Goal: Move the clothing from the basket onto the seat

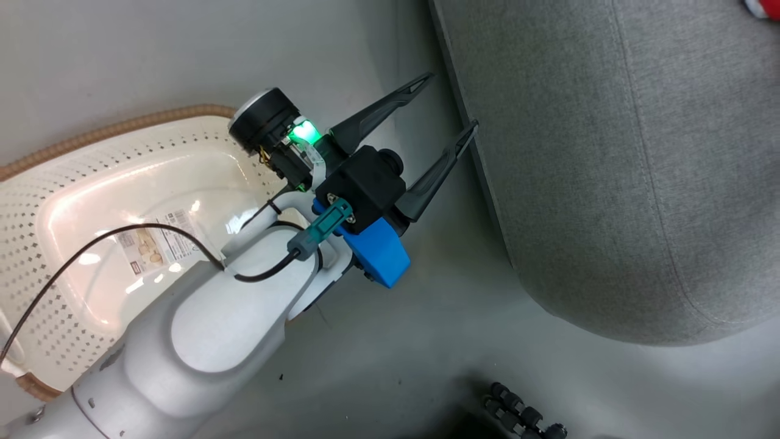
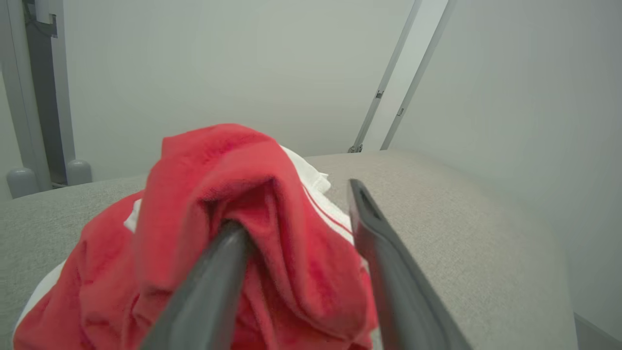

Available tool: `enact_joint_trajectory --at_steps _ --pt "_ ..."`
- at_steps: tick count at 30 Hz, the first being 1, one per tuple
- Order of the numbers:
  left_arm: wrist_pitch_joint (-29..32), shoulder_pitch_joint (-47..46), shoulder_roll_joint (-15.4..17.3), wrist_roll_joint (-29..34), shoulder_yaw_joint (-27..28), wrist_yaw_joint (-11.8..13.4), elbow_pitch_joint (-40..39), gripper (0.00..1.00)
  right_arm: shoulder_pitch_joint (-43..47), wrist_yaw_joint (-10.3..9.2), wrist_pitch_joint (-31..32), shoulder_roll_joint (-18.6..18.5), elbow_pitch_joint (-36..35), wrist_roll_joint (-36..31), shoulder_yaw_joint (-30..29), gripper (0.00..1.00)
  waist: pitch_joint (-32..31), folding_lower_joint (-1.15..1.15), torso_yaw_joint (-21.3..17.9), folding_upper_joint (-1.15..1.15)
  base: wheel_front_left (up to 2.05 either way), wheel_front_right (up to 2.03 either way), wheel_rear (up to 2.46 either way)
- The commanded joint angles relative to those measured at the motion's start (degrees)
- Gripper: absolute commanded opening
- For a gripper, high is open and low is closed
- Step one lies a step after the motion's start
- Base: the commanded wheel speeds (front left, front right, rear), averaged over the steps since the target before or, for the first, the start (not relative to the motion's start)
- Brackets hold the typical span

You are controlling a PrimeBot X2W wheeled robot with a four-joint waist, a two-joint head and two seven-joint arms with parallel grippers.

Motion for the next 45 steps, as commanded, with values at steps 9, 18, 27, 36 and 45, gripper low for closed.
enact_joint_trajectory --at_steps 9,18,27,36,45 --pt "-5.20 3.78 -2.16 -2.59 0.40 0.81 4.02 1.00 12.73 -0.06 -0.04 2.24 -8.77 -1.93 2.64 1.00 -10.29 0.00 0.72 0.00 0.00 0.00 0.00" --pt "-8.52 9.60 -2.47 -6.51 5.54 3.35 6.85 1.00 20.17 -0.06 -0.04 3.39 -17.36 -1.92 10.26 1.00 -21.59 0.00 3.62 0.00 0.00 0.00 0.00" --pt "-8.75 15.70 -2.35 -6.58 14.35 5.18 4.68 1.00 23.86 -0.06 -0.03 4.93 -21.06 -1.58 18.64 1.00 -29.14 0.00 9.32 0.00 0.00 0.00 0.00" --pt "-8.78 23.93 -3.48 -4.57 26.98 5.65 2.92 1.00 27.45 -0.06 -0.03 6.62 -22.12 -1.08 27.08 1.00 -35.54 0.00 15.32 0.00 0.00 0.00 0.00" --pt "-8.77 34.77 -6.17 -0.93 37.25 4.07 1.51 1.00 34.10 -0.06 -0.03 9.47 -21.63 0.33 30.70 1.00 -40.43 0.00 19.51 0.00 0.00 0.00 0.00"
